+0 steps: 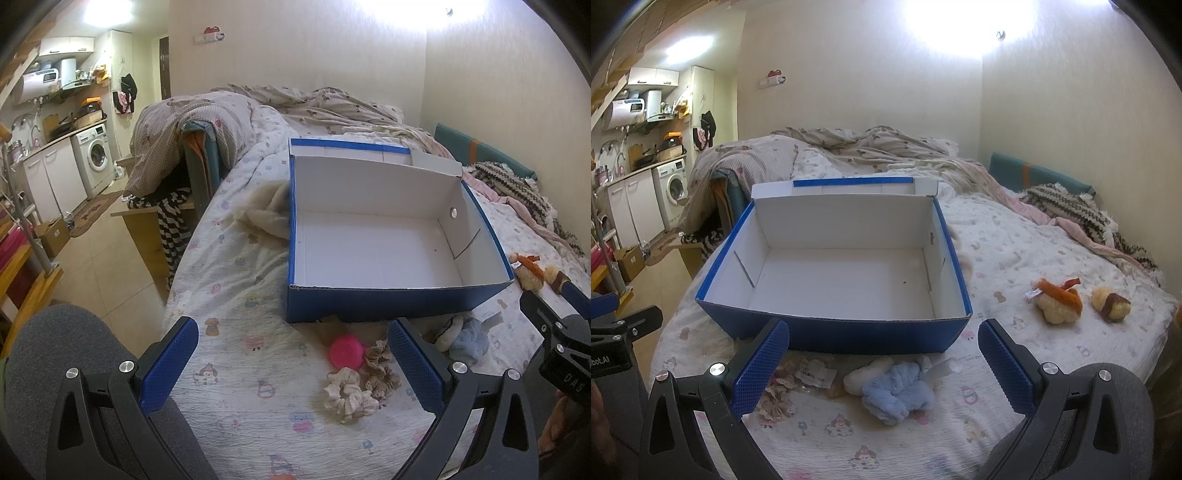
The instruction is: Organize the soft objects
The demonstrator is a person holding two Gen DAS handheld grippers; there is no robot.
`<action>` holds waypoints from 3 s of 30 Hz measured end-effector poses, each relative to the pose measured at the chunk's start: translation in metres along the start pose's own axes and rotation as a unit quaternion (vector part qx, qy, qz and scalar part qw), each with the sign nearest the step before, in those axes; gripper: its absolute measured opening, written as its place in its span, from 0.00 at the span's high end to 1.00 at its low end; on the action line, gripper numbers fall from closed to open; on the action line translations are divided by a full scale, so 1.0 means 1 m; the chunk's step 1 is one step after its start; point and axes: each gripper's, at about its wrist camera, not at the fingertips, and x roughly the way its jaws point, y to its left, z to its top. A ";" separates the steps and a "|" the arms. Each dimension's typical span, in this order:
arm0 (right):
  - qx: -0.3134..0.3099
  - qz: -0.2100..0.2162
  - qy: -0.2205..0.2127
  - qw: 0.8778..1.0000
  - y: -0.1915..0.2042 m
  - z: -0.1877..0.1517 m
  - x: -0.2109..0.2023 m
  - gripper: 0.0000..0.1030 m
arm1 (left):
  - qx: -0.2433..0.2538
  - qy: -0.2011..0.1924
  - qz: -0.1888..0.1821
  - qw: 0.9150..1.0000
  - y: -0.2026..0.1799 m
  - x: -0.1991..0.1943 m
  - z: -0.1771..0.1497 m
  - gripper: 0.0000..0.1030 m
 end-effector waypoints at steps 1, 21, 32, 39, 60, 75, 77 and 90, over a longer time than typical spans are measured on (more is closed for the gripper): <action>0.000 0.000 0.000 1.000 0.000 0.000 0.000 0.00 | 0.001 0.001 0.001 1.000 0.000 -0.001 0.001 0.00; -0.004 0.000 0.000 1.000 0.001 -0.001 -0.001 0.00 | 0.001 0.005 0.001 1.000 0.000 0.000 0.001 0.00; -0.005 -0.003 0.004 1.000 0.002 0.000 0.001 0.00 | 0.019 0.019 0.013 1.000 -0.004 0.006 -0.002 0.00; -0.002 0.024 0.046 0.999 -0.005 0.011 0.024 0.00 | 0.030 0.059 0.026 0.997 -0.007 0.019 0.000 0.00; 0.138 0.098 0.276 0.946 -0.064 -0.003 0.130 0.00 | 0.019 0.354 -0.040 0.934 -0.034 0.148 -0.048 0.15; 0.199 0.104 0.320 0.920 -0.083 -0.015 0.145 0.00 | -0.024 0.296 -0.019 0.955 -0.010 0.136 -0.036 0.81; 0.195 0.106 0.326 0.919 -0.080 -0.015 0.149 0.00 | -0.028 0.283 -0.011 0.959 -0.007 0.132 -0.031 0.81; -0.021 0.069 0.430 0.900 -0.010 -0.034 0.202 0.00 | -0.014 0.262 0.002 0.965 -0.016 0.114 -0.031 0.82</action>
